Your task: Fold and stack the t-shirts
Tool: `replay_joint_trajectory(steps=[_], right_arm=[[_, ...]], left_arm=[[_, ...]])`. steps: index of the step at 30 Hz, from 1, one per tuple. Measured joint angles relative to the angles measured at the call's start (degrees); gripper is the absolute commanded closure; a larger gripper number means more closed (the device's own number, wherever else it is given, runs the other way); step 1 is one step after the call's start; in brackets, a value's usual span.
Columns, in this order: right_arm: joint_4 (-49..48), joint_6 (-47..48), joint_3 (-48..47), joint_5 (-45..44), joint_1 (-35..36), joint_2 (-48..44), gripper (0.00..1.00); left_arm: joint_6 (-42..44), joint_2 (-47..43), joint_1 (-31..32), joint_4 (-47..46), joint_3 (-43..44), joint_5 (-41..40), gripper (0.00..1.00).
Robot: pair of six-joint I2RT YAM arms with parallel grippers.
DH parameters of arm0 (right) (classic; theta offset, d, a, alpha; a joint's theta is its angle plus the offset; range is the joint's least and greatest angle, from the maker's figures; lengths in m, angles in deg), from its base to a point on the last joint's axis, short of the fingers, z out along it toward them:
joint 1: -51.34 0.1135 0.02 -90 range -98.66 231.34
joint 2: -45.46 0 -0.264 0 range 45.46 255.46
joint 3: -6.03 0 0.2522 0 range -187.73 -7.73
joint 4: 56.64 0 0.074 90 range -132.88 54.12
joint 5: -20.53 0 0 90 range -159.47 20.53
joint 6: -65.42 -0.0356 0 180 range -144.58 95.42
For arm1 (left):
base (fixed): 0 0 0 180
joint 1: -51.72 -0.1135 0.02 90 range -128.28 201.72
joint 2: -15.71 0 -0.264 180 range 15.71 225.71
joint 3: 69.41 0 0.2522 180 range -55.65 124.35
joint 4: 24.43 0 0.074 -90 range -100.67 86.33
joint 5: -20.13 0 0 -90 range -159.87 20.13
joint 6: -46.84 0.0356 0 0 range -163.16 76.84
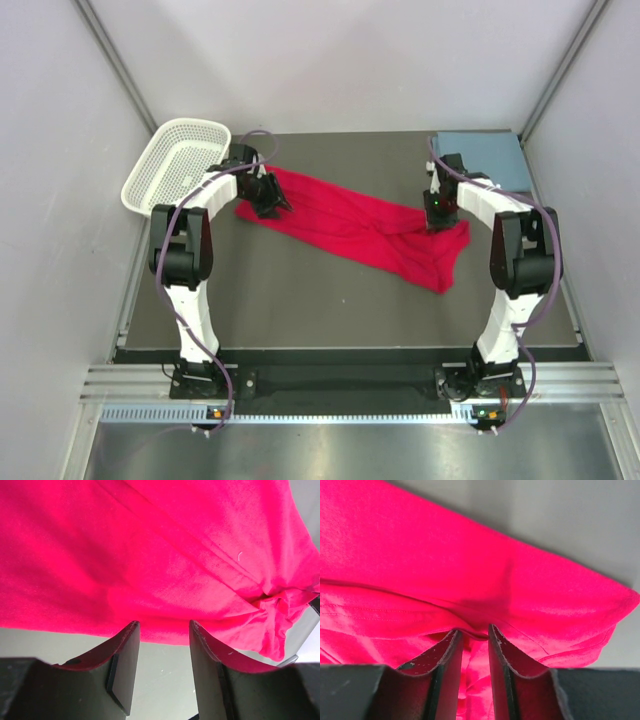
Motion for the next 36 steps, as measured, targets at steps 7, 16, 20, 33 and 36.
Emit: replay_joint_trajectory(steps=[7, 16, 20, 33, 36], right_arm=[[-0.04, 0.02, -0.09, 0.11, -0.15, 0.02, 0.75], [-0.13, -0.37, -0.42, 0.66, -0.85, 0.94, 1.00], [0.11, -0.39, -0.42, 0.42, -0.87, 0.81, 1.00], [1.75, -1.31, -3.43, -1.55, -0.90, -4.22, 1.00], [2.19, -1.46, -6.10, -1.11, -0.90, -4.02, 1.00]], left_arm=[[-0.15, 0.00, 0.00, 0.00, 0.11, 0.50, 0.51], [-0.13, 0.00, 0.00, 0.04, 0.11, 0.50, 0.51], [-0.11, 0.00, 0.00, 0.07, 0.11, 0.50, 0.51], [-0.11, 0.00, 0.00, 0.02, 0.11, 0.70, 0.51], [-0.11, 0.00, 0.00, 0.02, 0.11, 0.70, 0.51]])
